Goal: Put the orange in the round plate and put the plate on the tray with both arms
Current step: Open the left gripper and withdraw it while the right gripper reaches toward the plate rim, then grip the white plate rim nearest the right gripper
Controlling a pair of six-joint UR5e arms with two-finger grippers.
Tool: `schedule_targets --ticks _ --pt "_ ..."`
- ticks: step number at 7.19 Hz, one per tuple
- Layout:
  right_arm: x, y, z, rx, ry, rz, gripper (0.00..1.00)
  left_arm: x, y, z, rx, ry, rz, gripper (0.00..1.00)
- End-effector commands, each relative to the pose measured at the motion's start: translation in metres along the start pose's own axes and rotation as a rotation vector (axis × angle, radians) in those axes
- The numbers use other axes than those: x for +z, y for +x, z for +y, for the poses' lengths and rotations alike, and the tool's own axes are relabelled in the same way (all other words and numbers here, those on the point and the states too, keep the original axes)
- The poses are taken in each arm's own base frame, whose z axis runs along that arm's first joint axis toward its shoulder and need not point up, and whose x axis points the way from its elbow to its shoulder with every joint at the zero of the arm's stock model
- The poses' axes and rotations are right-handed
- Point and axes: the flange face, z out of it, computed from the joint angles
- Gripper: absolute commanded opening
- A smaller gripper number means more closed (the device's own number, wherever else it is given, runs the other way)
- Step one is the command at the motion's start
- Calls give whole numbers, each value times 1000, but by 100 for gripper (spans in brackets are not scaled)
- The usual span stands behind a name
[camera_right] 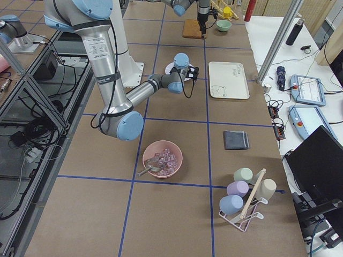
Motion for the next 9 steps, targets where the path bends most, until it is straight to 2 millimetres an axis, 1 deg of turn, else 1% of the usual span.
schedule_targets --ticks 1,2,3,4,5,6,7,8,9 --pt "36 5 28 -23 85 -158 100 -3 -14 -12 35 7 -15 98" --pt "44 10 32 -7 82 -173 100 -2 -36 -20 51 10 -30 98" --pt "44 9 33 -7 83 -179 100 -1 -45 -24 48 11 -38 98" --pt "44 6 32 -6 95 -189 100 0 -47 -25 45 10 -41 98" --pt "52 -3 34 10 115 -204 100 -3 -50 -28 40 12 -44 98" --pt "56 -11 36 16 127 -216 100 -3 -60 -31 74 4 -45 98" --pt "55 -14 37 17 133 -240 100 -6 -72 -34 69 -13 -33 98" --pt "60 -9 40 29 128 -259 100 -9 -77 -37 62 -9 -32 98" --pt "66 3 40 28 123 -260 100 -7 -78 -38 60 -10 -36 98"
